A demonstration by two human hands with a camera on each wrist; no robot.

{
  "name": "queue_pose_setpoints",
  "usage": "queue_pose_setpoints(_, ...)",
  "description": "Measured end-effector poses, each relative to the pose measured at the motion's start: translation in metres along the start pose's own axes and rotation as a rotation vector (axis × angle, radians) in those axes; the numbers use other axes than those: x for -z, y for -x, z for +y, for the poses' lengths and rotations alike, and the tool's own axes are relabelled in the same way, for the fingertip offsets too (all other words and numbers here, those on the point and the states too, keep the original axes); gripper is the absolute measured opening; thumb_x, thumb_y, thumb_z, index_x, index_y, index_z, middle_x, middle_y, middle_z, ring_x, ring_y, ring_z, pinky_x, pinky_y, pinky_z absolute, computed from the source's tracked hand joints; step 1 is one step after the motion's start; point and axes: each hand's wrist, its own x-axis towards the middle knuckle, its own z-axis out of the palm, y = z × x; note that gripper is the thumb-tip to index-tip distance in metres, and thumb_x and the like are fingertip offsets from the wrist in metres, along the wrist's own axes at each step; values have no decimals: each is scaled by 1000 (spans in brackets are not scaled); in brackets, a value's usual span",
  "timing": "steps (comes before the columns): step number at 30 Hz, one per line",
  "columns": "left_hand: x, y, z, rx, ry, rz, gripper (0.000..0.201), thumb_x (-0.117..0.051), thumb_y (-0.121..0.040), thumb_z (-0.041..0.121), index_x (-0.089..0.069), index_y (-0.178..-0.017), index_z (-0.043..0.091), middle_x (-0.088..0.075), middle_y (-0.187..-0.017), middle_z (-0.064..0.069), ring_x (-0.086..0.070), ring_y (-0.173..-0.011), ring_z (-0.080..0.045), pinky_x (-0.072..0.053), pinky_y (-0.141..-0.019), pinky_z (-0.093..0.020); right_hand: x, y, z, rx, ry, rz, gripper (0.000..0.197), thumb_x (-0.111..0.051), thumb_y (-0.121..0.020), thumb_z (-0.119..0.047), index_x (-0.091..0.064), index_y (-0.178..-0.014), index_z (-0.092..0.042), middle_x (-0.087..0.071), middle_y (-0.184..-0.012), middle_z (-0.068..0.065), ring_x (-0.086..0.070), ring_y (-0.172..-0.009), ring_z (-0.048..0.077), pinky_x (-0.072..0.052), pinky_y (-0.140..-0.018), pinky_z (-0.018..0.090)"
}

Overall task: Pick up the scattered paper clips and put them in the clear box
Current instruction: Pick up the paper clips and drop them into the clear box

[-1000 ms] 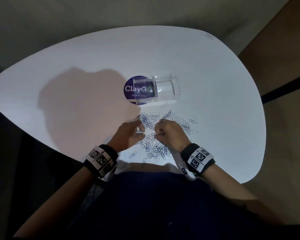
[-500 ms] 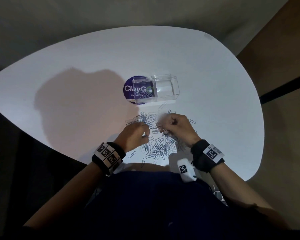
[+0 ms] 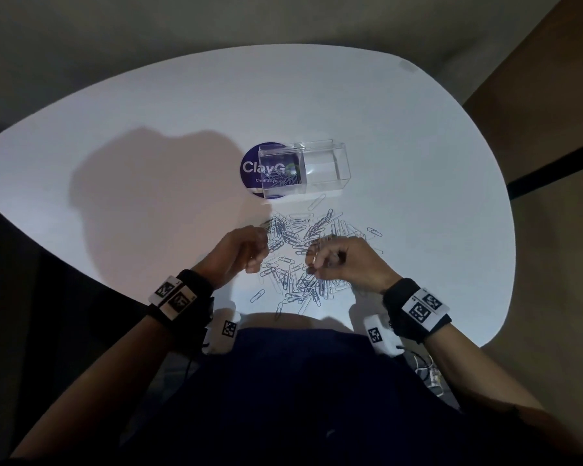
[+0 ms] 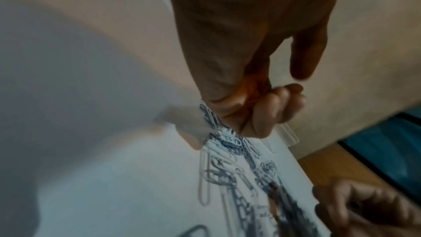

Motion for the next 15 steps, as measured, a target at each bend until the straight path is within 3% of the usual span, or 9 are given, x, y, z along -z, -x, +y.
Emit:
queue_pose_setpoints(3, -1, 1, -9, -99, -543, 69, 36, -62, -89, 34, -40, -67, 17, -35, -59, 6, -30, -51, -11, -29, -50, -22, -4, 6, 13, 133, 452, -114, 21, -84, -71, -7, -79, -82, -24, -74, -91, -11, -68, -81, 13, -56, -74, 33)
queue_pose_setpoints(5, -4, 2, -17, -234, -919, 53, 30, -70, -85, 35, -50, -74, 15, -47, -59, 15, -40, -54, -2, -32, -56, -17, -6, 7, 19, 208, 599, -120, 26, -79, -72, -7, -78, -85, -30, -73, -99, -12, -67, -91, 11, -56, -75, 35)
queue_pose_setpoints(8, -5, 4, -27, -374, -1227, -38, 16, -72, -83, 32, -65, -93, 23, -60, -73, 32, -49, -60, 5, -36, -63, -19, -7, 10, 17, 242, 695, -112, 29, -75, -70, -7, -79, -91, -28, -70, -100, -9, -64, -96, 14, -53, -72, 32)
queue_pose_setpoints(11, -4, 2, -34, -386, -1358, -29, 19, -69, -84, 36, -66, -103, 33, -70, -96, 17, -58, -77, 0, -47, -79, -27, -6, 10, 16, 260, 750, -74, 24, -75, -73, -8, -78, -87, -27, -67, -94, -6, -63, -92, 18, -48, -65, 29)
queue_pose_setpoints(15, -10, -3, -37, -514, -1437, -26, 10, -67, -86, 30, -69, -96, 30, -71, -93, 11, -65, -88, -11, -51, -75, -32, -4, 5, 27, 273, 605, 17, 24, -74, -79, -3, -78, -84, -26, -67, -88, -7, -61, -78, 9, -51, -66, 29)
